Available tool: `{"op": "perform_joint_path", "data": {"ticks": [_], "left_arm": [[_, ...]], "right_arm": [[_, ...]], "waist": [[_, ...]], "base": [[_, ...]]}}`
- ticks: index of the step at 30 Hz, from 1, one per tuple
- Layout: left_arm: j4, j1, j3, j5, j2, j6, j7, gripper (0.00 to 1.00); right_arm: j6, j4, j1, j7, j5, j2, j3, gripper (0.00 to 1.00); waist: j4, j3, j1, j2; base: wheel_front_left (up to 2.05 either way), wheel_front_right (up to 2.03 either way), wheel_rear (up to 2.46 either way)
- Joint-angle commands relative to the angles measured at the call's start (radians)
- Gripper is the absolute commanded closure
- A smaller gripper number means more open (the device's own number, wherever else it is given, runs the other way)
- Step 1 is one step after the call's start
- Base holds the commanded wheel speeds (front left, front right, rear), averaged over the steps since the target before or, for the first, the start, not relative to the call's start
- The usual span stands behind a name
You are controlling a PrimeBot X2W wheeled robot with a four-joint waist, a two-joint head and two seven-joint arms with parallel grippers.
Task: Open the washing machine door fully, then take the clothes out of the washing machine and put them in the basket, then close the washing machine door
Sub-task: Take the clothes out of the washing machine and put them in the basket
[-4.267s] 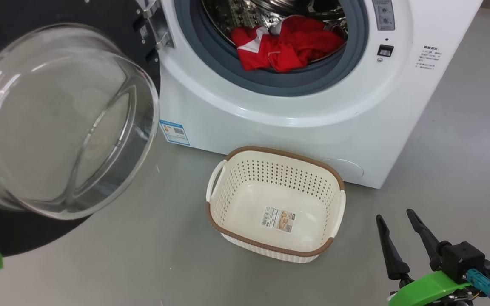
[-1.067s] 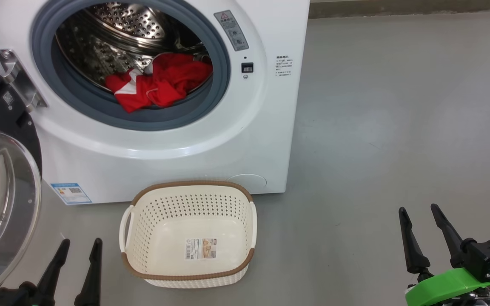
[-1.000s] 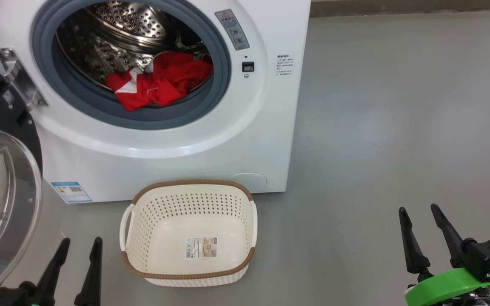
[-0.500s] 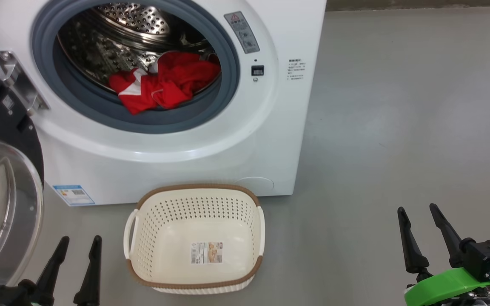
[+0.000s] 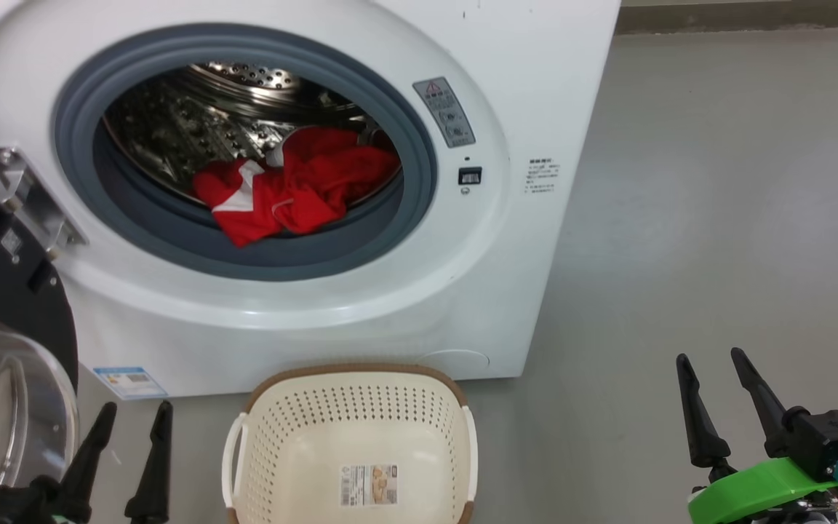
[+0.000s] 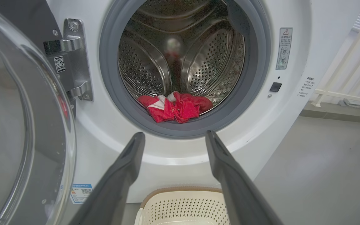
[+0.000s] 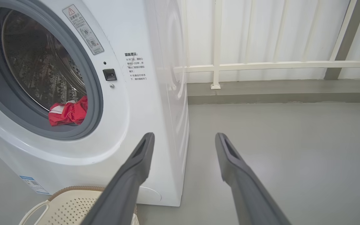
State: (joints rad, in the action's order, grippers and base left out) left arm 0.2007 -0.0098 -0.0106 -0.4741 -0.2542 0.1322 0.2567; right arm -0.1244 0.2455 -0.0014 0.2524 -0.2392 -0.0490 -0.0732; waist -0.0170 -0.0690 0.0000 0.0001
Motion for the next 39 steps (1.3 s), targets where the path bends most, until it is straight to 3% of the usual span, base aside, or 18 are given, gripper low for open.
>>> {"op": "perform_joint_path", "data": {"ticks": [1,16,22,39], "left_arm": [[-0.015,-0.047,0.031,-0.004,-0.021,-0.002,0.005,0.0],[0.021,-0.055,0.027,0.016,-0.025,-0.002,0.005,0.0],[0.075,-0.087,0.002,0.035,-0.002,-0.002,0.005,0.0],[0.398,-0.506,-0.135,0.082,0.057,-0.002,0.003,0.0]], "right_arm": [[-0.006,-0.023,-0.031,0.009,0.0,-0.005,0.03,0.0],[-0.006,-0.025,-0.033,0.009,0.001,-0.003,0.031,0.0],[-0.006,-0.025,-0.035,0.009,0.001,-0.002,0.032,0.0],[-0.006,-0.034,-0.1,0.009,-0.034,-0.001,0.072,0.0]], "waist": [[0.001,0.001,0.0,-0.0001],[-0.002,-0.011,0.0,-0.0001],[-0.004,-0.025,0.0,-0.0001],[0.034,-0.159,0.0,-0.0001]], "base": [[0.88,-1.08,0.2],[0.2,-0.2,0.0],[0.0,0.0,0.0],[0.0,0.0,0.0]]}}
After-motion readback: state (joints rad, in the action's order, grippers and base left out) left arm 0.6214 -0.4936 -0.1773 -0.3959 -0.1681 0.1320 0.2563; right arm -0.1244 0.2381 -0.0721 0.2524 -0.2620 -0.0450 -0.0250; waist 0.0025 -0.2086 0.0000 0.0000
